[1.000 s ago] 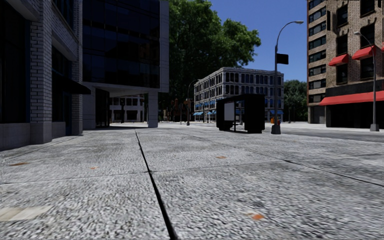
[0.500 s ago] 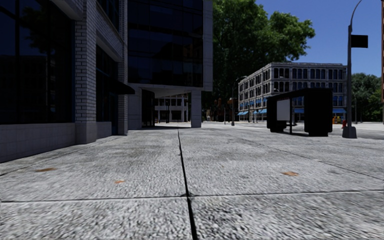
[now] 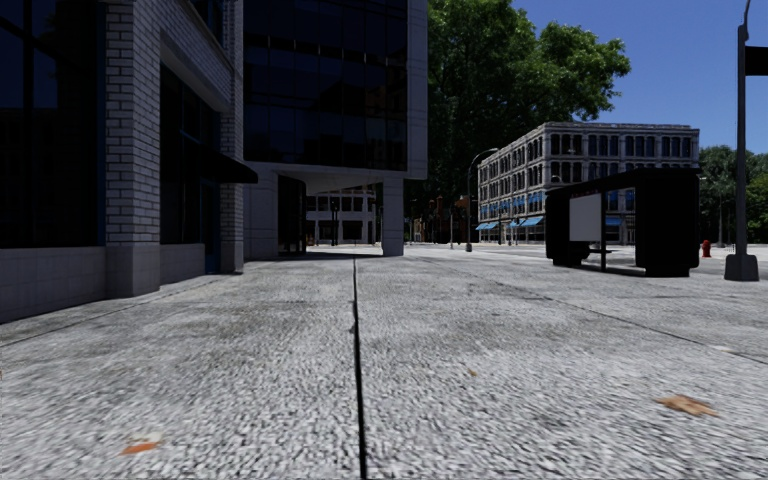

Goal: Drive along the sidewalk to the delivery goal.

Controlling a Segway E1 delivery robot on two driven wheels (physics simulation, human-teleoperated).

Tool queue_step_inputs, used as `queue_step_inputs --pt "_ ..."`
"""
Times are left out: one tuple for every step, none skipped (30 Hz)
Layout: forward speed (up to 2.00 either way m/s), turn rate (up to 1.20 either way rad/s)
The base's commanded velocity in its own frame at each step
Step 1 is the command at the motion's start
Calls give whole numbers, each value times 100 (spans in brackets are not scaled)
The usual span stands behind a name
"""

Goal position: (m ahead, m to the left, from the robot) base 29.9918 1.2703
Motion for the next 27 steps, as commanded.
queue_step_inputs --pt "196 0" --pt "197 0" --pt "198 0" --pt "200 0" --pt "200 0" --pt "200 0" --pt "200 0" --pt "200 0" --pt "200 0" --pt "200 0" --pt "200 0" --pt "200 0" --pt "200 0" --pt "200 0" --pt "200 0" --pt "200 0" --pt "200 0" --pt "200 0" --pt "200 0" --pt "200 0" --pt "200 0" --pt "200 0" --pt "200 0" --pt "200 0" --pt "200 0" --pt "200 0" --pt "200 0"
